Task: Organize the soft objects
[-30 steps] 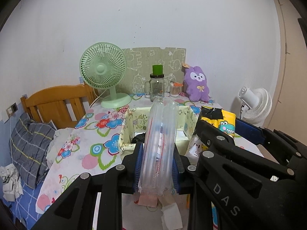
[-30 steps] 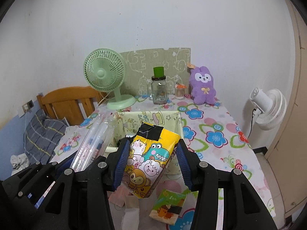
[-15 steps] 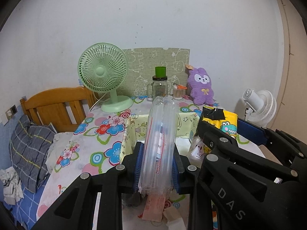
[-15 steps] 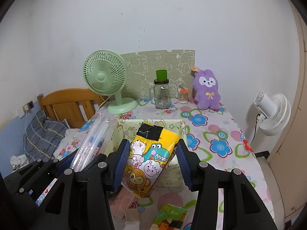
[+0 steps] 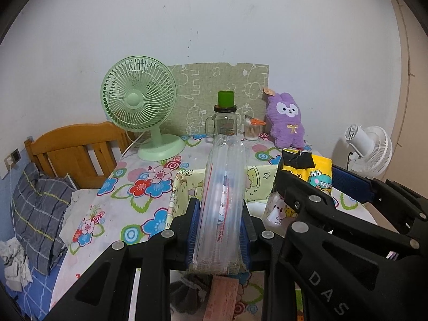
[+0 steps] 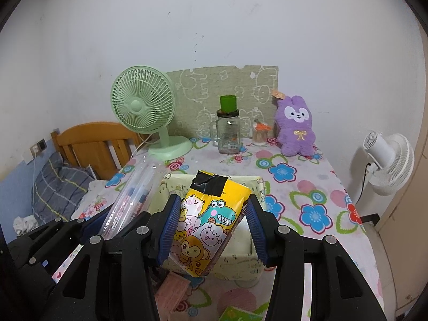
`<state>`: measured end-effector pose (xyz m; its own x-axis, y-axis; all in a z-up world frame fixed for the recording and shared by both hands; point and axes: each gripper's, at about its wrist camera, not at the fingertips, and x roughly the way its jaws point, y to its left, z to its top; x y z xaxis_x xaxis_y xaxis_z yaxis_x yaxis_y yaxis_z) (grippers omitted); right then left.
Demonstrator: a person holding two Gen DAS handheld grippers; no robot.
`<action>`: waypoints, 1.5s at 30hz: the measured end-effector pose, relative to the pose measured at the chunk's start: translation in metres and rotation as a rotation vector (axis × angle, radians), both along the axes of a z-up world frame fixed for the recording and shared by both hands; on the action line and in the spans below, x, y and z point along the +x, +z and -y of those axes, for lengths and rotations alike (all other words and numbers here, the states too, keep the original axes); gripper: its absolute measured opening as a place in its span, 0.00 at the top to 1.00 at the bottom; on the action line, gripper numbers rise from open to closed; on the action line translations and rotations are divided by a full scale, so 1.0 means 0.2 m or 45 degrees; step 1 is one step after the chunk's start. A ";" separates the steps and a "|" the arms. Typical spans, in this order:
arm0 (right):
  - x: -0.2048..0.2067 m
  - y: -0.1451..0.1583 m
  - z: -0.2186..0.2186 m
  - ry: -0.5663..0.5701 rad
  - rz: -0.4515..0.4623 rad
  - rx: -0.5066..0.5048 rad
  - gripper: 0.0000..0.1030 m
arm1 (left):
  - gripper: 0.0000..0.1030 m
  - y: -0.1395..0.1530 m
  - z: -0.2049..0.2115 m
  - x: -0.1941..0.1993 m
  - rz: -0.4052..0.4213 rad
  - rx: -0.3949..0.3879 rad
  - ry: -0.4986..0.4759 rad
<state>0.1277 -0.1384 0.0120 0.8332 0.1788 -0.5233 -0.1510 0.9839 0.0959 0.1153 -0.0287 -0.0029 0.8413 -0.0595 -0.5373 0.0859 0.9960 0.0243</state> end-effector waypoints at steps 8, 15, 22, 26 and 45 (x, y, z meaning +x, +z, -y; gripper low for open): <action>0.12 -0.02 0.02 0.008 -0.020 0.011 0.49 | 0.74 -0.02 0.01 0.12 -0.023 -0.008 -0.020; 0.22 -0.07 0.02 0.017 -0.045 0.023 0.49 | 0.74 -0.07 0.01 0.22 -0.053 -0.010 -0.025; 0.31 -0.12 0.01 0.033 -0.056 0.026 0.49 | 0.74 -0.12 0.00 0.30 -0.069 -0.011 -0.012; 0.36 -0.16 0.01 0.034 -0.078 0.018 0.49 | 0.69 -0.16 0.00 0.35 -0.093 -0.013 0.002; 0.53 -0.36 0.01 0.031 -0.197 0.041 0.47 | 0.18 -0.28 0.00 0.43 -0.167 0.044 0.031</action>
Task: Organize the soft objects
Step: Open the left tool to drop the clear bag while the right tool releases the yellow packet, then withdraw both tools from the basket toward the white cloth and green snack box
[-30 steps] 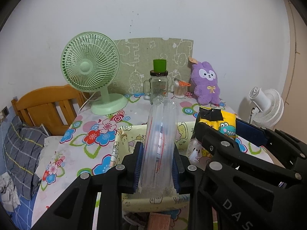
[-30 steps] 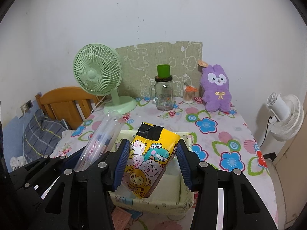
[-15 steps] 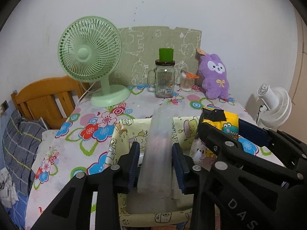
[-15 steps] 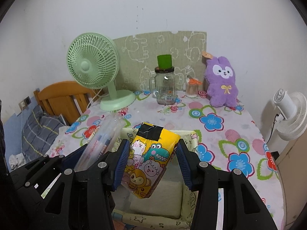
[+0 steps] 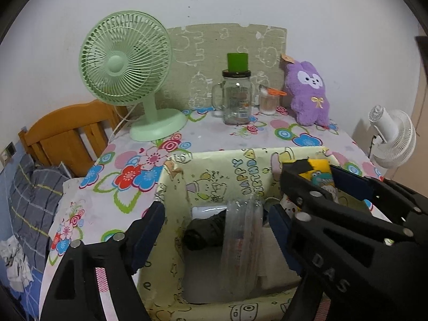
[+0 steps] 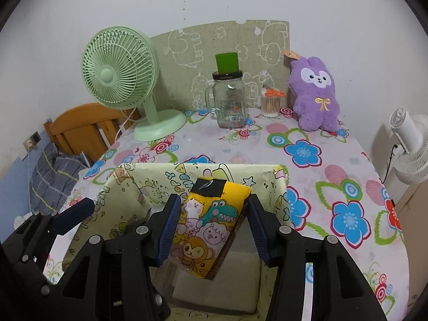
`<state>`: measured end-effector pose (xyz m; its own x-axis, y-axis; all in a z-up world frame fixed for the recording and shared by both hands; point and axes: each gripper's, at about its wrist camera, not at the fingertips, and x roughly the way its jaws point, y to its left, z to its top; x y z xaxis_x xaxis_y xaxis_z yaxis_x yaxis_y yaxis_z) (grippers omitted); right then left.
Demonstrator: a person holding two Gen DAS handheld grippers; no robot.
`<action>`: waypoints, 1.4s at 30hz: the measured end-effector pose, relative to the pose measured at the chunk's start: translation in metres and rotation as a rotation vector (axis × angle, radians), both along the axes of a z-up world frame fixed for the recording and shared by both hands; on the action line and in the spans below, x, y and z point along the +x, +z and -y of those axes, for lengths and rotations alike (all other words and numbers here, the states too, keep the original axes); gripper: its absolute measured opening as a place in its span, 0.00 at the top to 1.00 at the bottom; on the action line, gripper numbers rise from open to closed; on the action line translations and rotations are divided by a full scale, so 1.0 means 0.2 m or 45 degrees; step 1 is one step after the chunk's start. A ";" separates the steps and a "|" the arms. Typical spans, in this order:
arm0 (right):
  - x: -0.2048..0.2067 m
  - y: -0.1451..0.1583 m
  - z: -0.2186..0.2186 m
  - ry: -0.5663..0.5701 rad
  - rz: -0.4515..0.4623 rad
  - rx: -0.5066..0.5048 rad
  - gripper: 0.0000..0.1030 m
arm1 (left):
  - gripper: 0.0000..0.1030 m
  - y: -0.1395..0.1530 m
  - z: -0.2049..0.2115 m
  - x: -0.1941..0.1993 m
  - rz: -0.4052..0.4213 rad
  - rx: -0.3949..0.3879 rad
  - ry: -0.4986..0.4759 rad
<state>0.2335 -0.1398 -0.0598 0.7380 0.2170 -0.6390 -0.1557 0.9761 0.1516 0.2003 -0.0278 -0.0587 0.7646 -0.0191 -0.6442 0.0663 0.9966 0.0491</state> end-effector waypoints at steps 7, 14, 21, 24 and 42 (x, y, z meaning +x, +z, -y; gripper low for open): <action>0.00 -0.02 0.00 0.020 0.003 0.039 0.19 | 0.12 -0.01 0.01 0.00 -0.011 -0.013 -0.025; -0.04 0.02 -0.02 0.035 0.034 0.018 0.13 | 0.07 0.01 0.01 -0.03 0.009 -0.003 -0.014; -0.11 0.06 0.00 0.008 0.047 0.012 0.13 | 0.04 0.06 0.03 -0.10 0.051 0.010 -0.013; -0.15 0.09 0.01 -0.012 0.060 0.008 0.09 | 0.03 0.08 0.04 -0.13 0.064 0.006 -0.018; -0.43 0.22 0.07 -0.066 0.142 -0.029 0.03 | 0.00 0.18 0.07 -0.37 0.142 -0.035 -0.063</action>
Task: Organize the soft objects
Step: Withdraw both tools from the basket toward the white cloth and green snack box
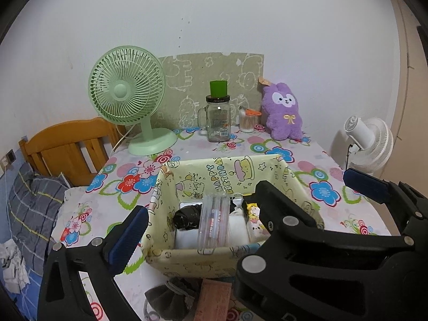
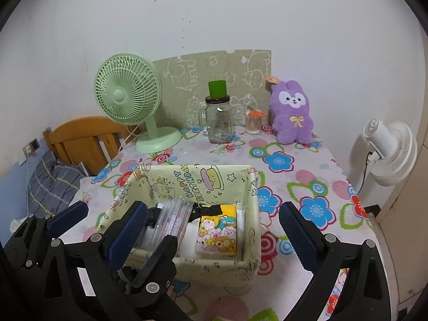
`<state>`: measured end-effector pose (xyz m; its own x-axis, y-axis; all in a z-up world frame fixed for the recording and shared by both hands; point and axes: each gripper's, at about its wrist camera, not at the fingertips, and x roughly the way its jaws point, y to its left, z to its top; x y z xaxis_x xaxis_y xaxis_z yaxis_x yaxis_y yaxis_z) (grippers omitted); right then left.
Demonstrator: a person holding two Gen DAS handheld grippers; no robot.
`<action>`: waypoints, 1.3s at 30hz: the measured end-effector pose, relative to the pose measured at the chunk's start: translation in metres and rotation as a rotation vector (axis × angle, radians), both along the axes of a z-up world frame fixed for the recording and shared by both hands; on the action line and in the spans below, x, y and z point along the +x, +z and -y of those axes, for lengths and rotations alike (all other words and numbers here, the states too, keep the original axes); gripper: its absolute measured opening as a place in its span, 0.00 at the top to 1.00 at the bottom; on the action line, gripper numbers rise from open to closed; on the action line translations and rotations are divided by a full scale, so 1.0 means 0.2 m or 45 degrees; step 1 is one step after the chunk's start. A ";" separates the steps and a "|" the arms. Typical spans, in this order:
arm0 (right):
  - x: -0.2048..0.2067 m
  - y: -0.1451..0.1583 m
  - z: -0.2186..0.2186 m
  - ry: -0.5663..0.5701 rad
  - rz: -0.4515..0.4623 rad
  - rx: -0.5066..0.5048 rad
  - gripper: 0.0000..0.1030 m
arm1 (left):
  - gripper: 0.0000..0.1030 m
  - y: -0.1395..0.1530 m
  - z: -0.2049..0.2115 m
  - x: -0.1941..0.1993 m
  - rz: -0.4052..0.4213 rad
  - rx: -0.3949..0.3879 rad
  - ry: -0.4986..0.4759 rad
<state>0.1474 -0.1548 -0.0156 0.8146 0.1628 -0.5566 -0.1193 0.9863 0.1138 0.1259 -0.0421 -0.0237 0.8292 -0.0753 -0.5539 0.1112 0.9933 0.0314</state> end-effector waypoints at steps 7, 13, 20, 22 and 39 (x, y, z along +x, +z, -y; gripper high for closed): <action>-0.11 0.04 0.01 -0.032 0.028 -0.014 0.03 | 0.00 0.02 0.01 -0.09 0.003 -0.021 -0.003; -0.21 0.06 0.03 -0.050 0.041 -0.021 0.03 | 0.00 0.03 0.02 -0.18 0.012 -0.018 0.003; -0.32 0.07 0.05 -0.062 0.058 -0.028 0.03 | 0.00 0.03 0.04 -0.28 0.029 -0.021 0.001; -0.35 0.06 0.06 -0.049 0.057 -0.010 0.03 | 0.00 0.02 0.04 -0.31 0.035 -0.012 0.008; -0.52 -0.01 0.08 -0.028 0.060 -0.013 0.03 | 0.00 -0.06 0.06 -0.48 0.032 -0.024 0.029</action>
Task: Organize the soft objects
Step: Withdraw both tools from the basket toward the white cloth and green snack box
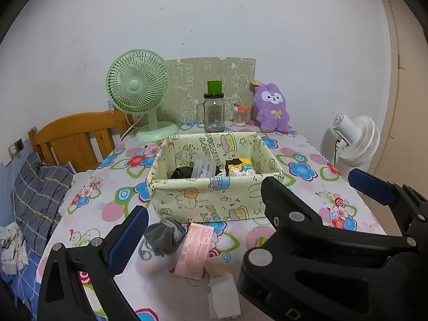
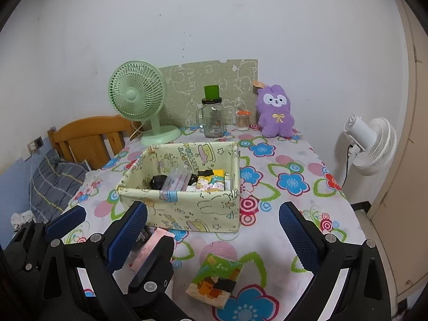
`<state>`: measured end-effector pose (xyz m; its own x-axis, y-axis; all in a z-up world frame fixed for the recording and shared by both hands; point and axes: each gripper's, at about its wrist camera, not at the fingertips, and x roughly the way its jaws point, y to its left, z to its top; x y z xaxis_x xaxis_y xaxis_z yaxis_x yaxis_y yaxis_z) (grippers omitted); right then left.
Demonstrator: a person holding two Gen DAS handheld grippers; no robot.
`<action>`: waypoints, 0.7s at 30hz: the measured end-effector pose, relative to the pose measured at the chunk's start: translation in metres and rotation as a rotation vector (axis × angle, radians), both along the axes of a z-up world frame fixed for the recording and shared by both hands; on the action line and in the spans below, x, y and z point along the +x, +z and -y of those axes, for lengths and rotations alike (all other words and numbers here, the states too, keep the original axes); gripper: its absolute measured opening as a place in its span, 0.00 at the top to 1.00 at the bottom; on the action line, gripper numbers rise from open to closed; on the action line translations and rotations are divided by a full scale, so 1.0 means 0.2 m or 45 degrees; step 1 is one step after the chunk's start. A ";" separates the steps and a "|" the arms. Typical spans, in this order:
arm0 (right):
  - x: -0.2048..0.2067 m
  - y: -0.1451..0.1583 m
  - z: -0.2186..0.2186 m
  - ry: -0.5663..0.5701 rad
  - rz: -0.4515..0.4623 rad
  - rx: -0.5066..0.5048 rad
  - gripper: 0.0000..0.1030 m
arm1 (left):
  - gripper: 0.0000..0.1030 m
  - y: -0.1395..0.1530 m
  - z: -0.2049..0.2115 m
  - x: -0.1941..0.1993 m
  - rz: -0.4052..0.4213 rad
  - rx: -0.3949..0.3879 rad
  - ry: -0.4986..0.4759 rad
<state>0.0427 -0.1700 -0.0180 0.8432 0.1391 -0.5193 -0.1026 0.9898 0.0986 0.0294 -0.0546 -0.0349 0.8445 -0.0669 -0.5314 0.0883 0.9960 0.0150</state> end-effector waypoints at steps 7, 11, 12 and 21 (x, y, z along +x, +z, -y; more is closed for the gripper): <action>-0.04 -0.05 -0.01 0.009 -0.006 -0.006 0.03 | 0.00 -0.05 0.00 -0.04 0.002 0.014 0.015; -0.05 -0.09 -0.01 0.010 -0.017 -0.009 0.03 | 0.00 -0.09 0.00 -0.05 -0.003 0.012 0.016; -0.05 -0.09 -0.01 0.010 -0.018 -0.012 0.03 | 0.00 -0.10 0.00 -0.06 0.003 0.016 0.018; -0.05 -0.20 -0.01 0.009 -0.057 -0.009 0.03 | 0.00 -0.19 0.01 -0.04 -0.037 0.030 0.009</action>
<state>0.0328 -0.1680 -0.0581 0.8181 0.1415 -0.5575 -0.1056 0.9897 0.0963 0.0211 -0.0562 -0.0727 0.8292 -0.0486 -0.5568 0.0823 0.9960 0.0357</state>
